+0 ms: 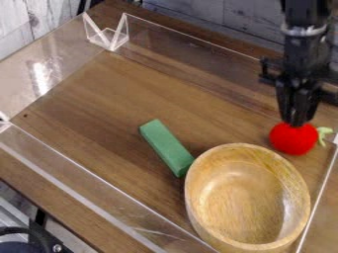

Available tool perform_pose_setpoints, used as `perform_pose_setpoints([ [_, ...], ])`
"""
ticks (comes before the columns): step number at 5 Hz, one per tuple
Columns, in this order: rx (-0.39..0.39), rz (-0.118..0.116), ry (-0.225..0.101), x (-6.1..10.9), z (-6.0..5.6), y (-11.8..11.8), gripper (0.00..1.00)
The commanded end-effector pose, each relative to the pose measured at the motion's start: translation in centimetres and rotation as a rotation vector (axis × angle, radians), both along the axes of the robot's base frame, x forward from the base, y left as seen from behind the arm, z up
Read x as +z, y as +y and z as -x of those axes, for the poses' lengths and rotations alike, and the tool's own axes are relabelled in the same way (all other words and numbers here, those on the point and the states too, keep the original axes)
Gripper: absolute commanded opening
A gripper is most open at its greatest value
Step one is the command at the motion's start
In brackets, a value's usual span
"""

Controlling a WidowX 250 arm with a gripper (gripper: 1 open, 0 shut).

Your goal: Move the red object to the right side of the table

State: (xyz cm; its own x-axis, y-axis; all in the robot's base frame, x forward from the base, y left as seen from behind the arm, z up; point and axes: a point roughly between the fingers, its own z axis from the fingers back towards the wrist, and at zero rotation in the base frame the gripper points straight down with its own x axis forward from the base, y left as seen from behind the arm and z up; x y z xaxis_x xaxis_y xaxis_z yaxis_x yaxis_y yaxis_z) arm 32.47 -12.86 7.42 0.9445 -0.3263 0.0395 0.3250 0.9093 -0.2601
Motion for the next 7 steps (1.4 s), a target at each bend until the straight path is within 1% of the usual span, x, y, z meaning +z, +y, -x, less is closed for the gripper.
perform_pose_setpoints([
  [1, 0.013, -0.014, -0.075, 1.8, -0.4, 1.0, 0.0],
  [2, 0.049, -0.033, -0.081, 1.6, -0.6, 2.4, 0.0],
  [4, 0.129, -0.064, -0.114, -0.3, -1.1, 1.8, 0.0],
  [6, 0.232, -0.096, -0.124, -1.8, -1.4, 1.0, 0.0],
  [7, 0.221, -0.105, -0.111, -1.9, -1.0, 1.7, 1.0],
])
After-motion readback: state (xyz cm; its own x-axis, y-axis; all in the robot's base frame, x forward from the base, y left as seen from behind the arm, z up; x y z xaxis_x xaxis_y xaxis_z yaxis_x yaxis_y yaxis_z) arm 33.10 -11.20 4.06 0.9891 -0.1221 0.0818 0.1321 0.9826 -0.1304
